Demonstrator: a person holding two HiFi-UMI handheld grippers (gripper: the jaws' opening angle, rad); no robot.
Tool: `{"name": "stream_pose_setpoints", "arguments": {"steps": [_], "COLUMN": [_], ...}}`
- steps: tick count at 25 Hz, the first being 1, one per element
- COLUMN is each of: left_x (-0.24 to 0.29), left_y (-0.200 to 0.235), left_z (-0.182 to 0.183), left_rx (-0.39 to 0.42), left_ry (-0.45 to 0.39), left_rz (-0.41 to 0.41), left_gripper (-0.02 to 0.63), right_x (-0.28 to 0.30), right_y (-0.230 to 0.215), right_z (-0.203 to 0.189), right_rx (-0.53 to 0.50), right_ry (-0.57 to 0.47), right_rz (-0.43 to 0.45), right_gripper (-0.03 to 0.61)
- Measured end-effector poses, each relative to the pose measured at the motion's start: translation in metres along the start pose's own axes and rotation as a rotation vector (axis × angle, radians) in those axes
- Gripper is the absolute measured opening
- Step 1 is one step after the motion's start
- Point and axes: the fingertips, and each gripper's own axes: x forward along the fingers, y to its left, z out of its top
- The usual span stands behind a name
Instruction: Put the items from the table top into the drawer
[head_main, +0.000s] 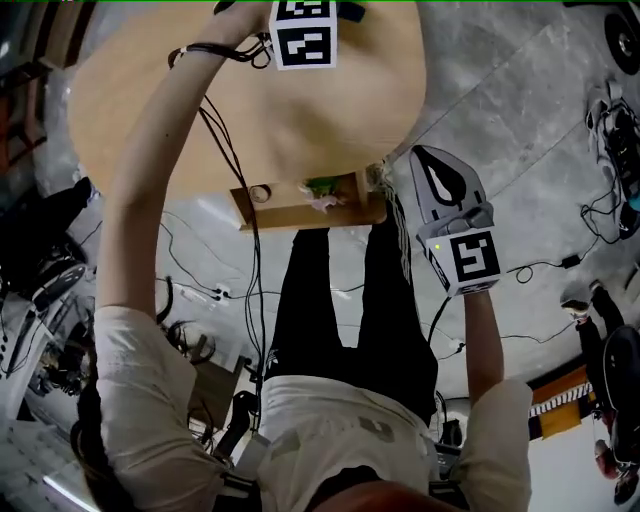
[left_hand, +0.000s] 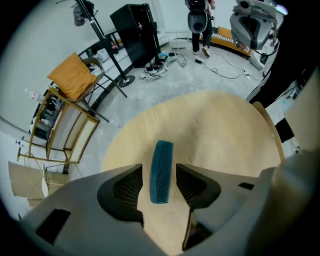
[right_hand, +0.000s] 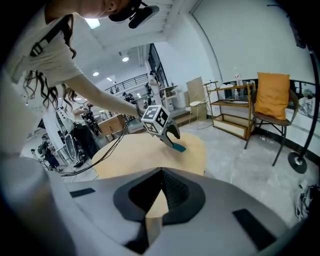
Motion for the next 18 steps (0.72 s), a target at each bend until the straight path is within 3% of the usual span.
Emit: {"name": "stream_pose_setpoints", "arguments": {"steps": [2, 13, 18], "left_x": [0.013, 0.031, 0.028], "left_y": [-0.005, -0.019, -0.023], "left_z": [-0.004, -0.01, -0.013], "left_rx": [0.023, -0.014, 0.01], "left_ry": [0.026, 0.041, 0.036], "left_rz": [-0.062, -0.315, -0.332], "left_gripper": [0.216, 0.216, 0.216], "right_x": [0.003, 0.036, 0.043], "right_y": [0.0, 0.028, 0.03], "right_z": [-0.003, 0.014, 0.015], "right_rx": [0.017, -0.049, -0.037], "right_ry": [-0.001, -0.04, -0.04], "right_rz": [0.003, 0.115, 0.112], "right_gripper": [0.005, 0.005, 0.005]}}
